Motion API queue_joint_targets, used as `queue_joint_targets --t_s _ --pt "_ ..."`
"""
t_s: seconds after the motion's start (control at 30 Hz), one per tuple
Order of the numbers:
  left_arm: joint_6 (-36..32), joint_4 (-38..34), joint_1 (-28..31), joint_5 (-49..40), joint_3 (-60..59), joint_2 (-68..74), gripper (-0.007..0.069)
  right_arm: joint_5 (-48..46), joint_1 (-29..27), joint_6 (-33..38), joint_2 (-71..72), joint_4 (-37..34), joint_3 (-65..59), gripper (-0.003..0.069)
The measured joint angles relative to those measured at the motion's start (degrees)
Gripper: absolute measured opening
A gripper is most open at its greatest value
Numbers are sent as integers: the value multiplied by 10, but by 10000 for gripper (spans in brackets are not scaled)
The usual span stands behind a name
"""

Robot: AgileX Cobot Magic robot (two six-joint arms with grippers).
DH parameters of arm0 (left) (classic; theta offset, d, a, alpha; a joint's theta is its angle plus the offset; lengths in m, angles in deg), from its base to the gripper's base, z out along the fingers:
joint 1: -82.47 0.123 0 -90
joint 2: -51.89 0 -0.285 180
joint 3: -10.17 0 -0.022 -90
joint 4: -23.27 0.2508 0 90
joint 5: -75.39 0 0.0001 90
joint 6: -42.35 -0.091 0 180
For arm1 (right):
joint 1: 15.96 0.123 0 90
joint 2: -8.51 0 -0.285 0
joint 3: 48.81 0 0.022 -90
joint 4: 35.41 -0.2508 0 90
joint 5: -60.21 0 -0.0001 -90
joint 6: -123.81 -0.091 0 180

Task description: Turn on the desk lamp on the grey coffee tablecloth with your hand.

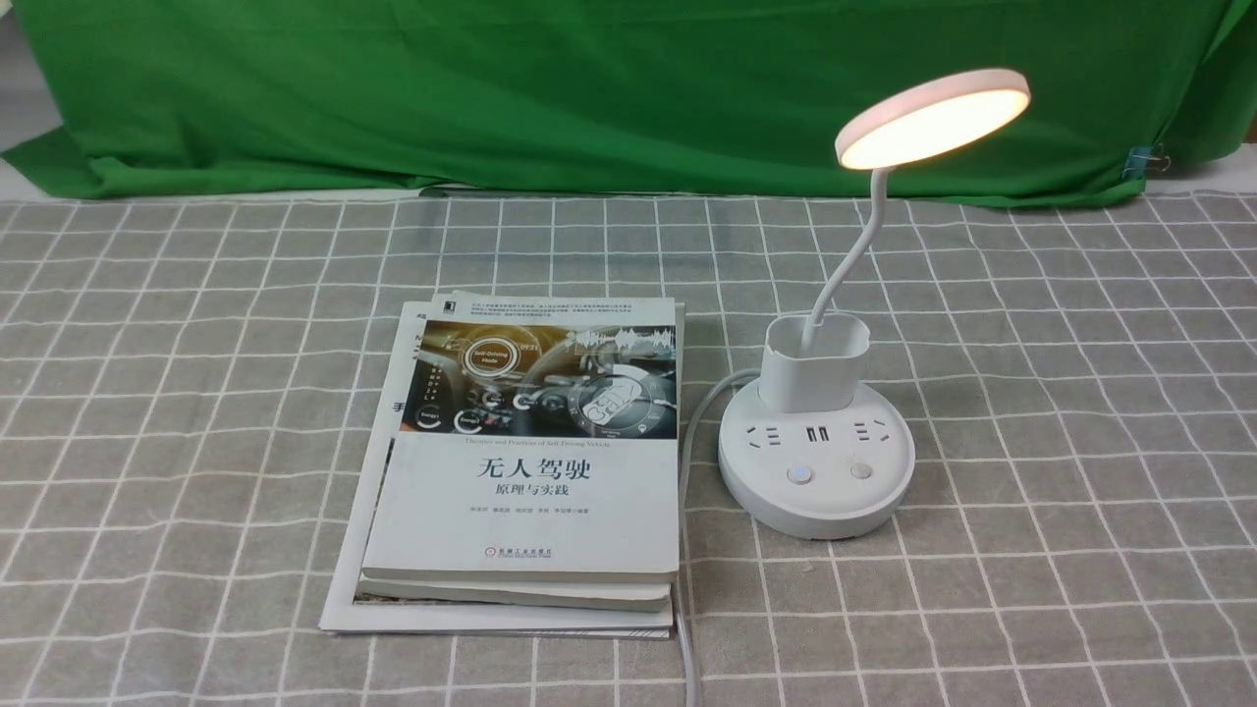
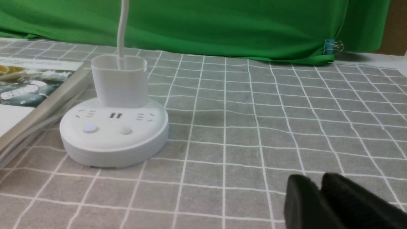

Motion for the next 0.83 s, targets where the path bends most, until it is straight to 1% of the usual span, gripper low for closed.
queue_joint_targets --t_s 0.83 --pt "1 0 0 0 0 0 19 -2 0 0 0 0 0 202"
